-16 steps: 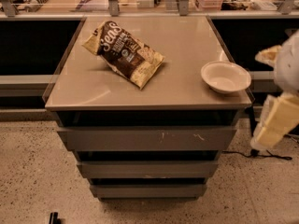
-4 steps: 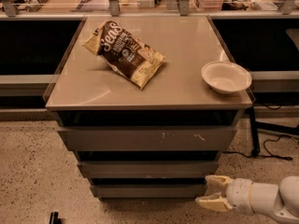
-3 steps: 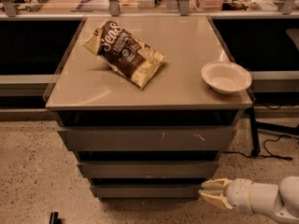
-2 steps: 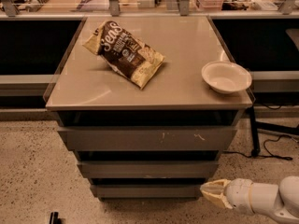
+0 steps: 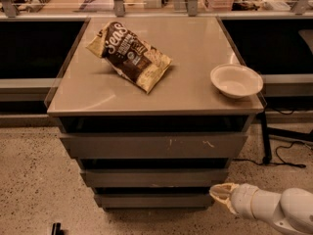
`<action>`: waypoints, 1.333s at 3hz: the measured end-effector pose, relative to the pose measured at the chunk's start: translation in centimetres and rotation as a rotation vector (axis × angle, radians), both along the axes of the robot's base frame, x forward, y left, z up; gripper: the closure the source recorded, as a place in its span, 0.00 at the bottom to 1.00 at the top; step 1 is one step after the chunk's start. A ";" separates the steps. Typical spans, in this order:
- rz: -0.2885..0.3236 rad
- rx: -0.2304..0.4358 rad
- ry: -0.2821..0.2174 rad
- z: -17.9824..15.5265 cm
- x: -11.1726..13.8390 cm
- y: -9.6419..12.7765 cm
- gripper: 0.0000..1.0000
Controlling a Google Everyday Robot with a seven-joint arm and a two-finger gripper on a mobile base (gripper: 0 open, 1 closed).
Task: Open middle drawer
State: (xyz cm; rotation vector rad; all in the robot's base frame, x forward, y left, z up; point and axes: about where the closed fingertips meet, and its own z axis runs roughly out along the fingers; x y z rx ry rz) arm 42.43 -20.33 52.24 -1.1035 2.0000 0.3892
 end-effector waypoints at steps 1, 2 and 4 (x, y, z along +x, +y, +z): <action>-0.066 -0.090 -0.105 -1.0 3.5 -1.9 1.00; -0.094 -0.110 -0.120 -1.1 4.1 -2.6 1.00; -0.131 -0.078 -0.157 -1.5 5.3 -2.3 1.00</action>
Offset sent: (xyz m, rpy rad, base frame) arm 0.0311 -0.0172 -0.0094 -0.0805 -0.0939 -0.0584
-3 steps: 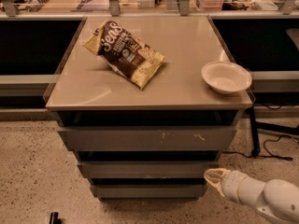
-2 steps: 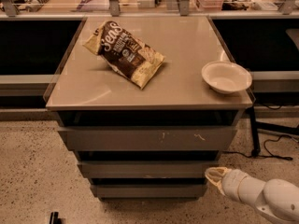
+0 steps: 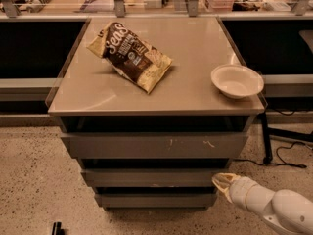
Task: Open middle drawer
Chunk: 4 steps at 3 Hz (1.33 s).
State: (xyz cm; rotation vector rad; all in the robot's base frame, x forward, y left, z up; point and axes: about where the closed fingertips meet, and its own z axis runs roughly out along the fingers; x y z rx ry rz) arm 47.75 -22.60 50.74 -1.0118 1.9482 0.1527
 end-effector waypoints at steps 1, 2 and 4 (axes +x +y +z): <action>-0.045 0.039 -0.087 -0.4 3.0 0.4 1.00; -0.070 0.067 -0.151 -0.7 5.9 1.0 1.00; -0.076 0.106 -0.183 -2.2 10.2 3.1 1.00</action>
Offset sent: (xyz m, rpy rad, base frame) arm 0.0942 0.0120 -0.0109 0.0977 -0.2287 -0.1047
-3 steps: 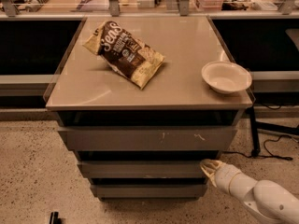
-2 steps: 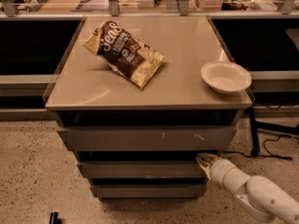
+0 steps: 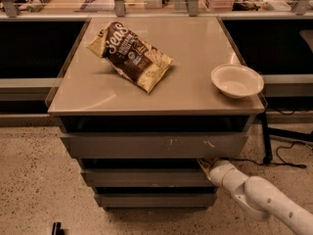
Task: Open middle drawer
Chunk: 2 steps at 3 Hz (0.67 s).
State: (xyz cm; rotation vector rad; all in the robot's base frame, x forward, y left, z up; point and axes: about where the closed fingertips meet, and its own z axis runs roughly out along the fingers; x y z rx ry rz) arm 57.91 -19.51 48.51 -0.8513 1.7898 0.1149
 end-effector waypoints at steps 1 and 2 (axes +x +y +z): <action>0.007 0.010 0.045 -2.1 0.7 1.2 1.00; 0.016 0.013 0.089 -3.9 1.0 2.1 1.00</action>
Offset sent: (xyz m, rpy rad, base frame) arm 0.0129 0.0312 -0.0690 0.0152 0.1578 0.0243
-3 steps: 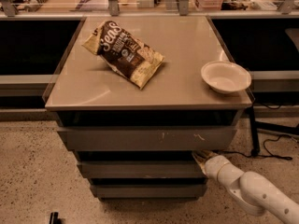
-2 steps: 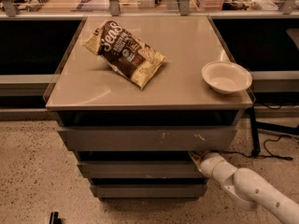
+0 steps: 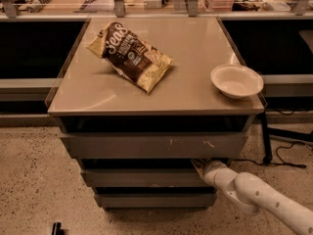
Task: Open middle drawer
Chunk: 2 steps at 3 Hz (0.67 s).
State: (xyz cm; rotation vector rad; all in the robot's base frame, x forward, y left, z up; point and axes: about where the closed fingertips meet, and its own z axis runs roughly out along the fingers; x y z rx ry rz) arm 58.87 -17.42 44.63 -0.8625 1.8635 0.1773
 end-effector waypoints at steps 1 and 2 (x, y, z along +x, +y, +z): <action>0.000 0.000 0.000 0.0 0.0 0.0 1.00; 0.000 0.000 0.000 0.4 0.0 0.0 1.00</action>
Offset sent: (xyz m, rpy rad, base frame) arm -0.0318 0.0036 0.0070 -0.1133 0.1782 0.1456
